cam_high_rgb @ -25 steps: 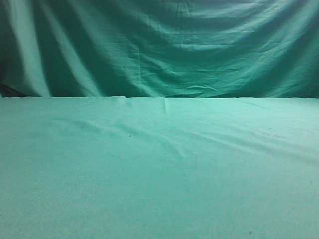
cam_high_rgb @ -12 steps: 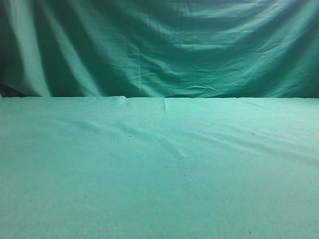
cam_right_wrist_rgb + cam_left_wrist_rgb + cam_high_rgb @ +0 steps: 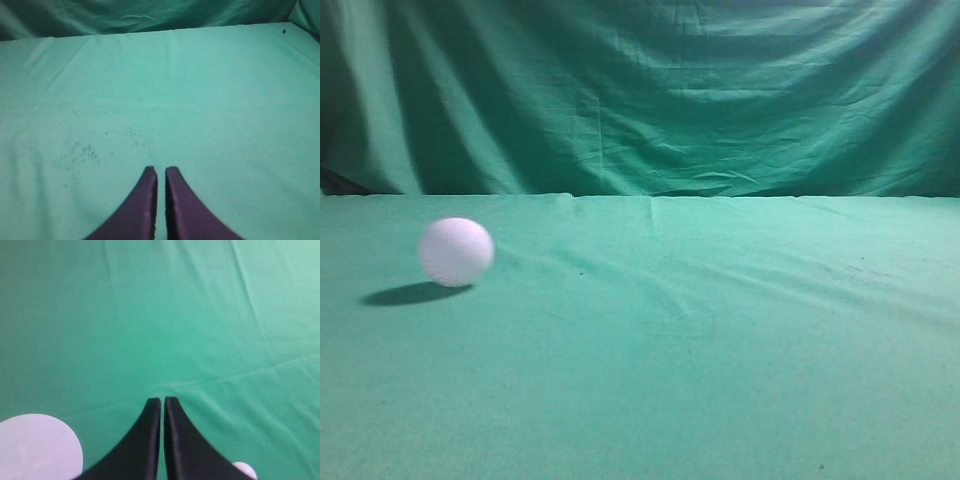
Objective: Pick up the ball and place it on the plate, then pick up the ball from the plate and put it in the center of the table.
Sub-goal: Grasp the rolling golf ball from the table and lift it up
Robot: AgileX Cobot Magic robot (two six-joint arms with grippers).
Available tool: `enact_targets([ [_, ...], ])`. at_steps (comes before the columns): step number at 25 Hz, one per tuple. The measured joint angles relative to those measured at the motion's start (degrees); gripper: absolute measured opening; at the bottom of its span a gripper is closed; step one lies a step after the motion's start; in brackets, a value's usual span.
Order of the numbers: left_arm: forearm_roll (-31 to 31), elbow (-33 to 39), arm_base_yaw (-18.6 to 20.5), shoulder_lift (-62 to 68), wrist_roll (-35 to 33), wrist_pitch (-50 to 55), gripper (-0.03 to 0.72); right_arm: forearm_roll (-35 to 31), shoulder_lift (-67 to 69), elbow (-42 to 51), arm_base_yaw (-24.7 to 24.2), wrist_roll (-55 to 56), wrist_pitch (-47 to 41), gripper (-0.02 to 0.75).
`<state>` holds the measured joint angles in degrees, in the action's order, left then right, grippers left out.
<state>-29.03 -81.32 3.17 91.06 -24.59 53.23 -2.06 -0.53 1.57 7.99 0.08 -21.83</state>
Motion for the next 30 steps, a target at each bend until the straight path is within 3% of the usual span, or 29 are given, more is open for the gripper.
enact_targets([
  [7, -0.14, 2.18, -0.82, -12.83, -3.52, 2.01, 0.000, 0.00, 0.00, 0.00, 0.00, 0.00, 0.00, 0.049],
  [13, -1.94, 16.05, -3.83, -27.01, -5.28, -4.69, 0.000, 0.00, 0.00, 0.00, 0.00, 0.00, 0.00, 0.049],
  [21, -2.53, 32.95, -4.09, -46.70, -10.69, -11.98, 0.000, -0.44, 0.00, 0.00, 0.00, 0.00, 0.87, 0.049],
  [26, -3.46, 43.34, -4.09, -57.01, -11.15, -13.06, 0.000, -11.37, 0.00, 0.00, 0.00, 0.19, 7.93, 0.049],
  [30, -3.46, 49.47, -4.09, -63.82, -11.71, -13.99, 0.000, -16.38, 0.00, 0.00, 0.00, 0.35, 13.19, 0.049],
])
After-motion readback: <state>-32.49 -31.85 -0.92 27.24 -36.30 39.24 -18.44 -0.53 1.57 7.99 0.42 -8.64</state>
